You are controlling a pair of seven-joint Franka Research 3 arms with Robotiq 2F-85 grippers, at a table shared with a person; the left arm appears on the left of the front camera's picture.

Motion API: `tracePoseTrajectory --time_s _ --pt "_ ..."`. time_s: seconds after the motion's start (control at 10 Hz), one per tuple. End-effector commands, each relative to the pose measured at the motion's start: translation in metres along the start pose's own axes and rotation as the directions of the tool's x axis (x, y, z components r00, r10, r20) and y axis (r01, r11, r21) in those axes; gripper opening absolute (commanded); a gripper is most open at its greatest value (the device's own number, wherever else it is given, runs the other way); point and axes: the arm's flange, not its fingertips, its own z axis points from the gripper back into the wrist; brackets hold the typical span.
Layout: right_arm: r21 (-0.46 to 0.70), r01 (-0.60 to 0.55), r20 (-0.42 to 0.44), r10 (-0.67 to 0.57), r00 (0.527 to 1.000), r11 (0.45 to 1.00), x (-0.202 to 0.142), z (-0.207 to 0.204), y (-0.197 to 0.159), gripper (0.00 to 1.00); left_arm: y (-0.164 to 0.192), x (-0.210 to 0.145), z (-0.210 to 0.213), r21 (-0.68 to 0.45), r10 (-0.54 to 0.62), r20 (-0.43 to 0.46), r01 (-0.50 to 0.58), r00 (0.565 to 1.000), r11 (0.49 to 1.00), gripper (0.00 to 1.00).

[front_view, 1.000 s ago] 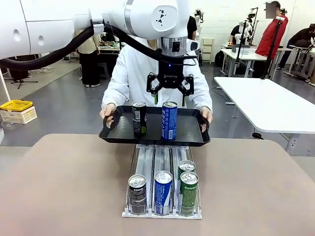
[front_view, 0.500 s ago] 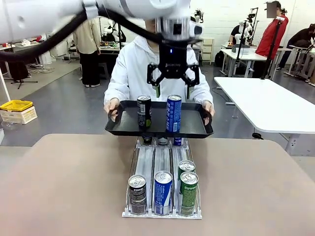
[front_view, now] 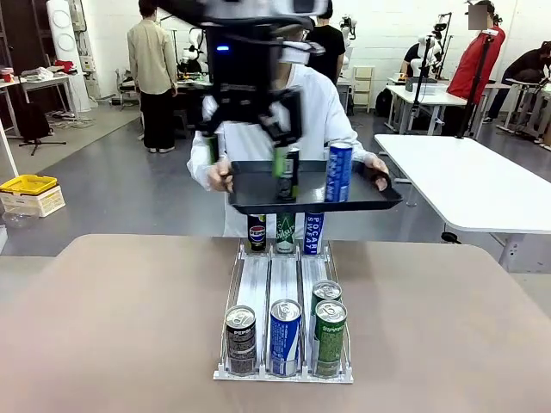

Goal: Retrieve and hand over the desired beverage to the person.
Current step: Place the picked can on the Handle tray extended by the person.

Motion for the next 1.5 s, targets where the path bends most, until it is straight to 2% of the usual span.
tracePoseTrajectory --time_s 0.0,0.3,0.4,0.5,1.4 --pt "0.023 -0.003 0.005 0.003 1.000 1.000 0.000 -0.001 0.000 1.00 0.055 -0.041 -0.027 -0.002 -0.082 0.034 0.083 0.996 0.997 1.00" --pt "0.023 -0.003 0.005 0.003 1.000 1.000 0.000 -0.001 0.000 1.00 0.093 -0.050 -0.031 -0.067 -0.075 0.086 0.081 0.993 0.994 1.00" --pt "0.023 -0.003 0.005 0.003 1.000 1.000 0.000 -0.001 0.000 1.00 0.099 -0.048 -0.032 -0.094 -0.035 0.096 0.044 0.995 0.995 1.00" --pt "0.023 -0.003 0.005 0.003 1.000 1.000 0.000 -0.001 0.000 1.00 0.092 -0.048 -0.023 -0.008 -0.076 0.050 0.076 0.996 0.997 1.00" --pt "0.023 -0.003 0.005 0.003 1.000 1.000 0.000 -0.001 0.000 1.00 0.092 -0.048 -0.023 -0.008 -0.076 0.050 0.076 0.996 0.997 1.00"
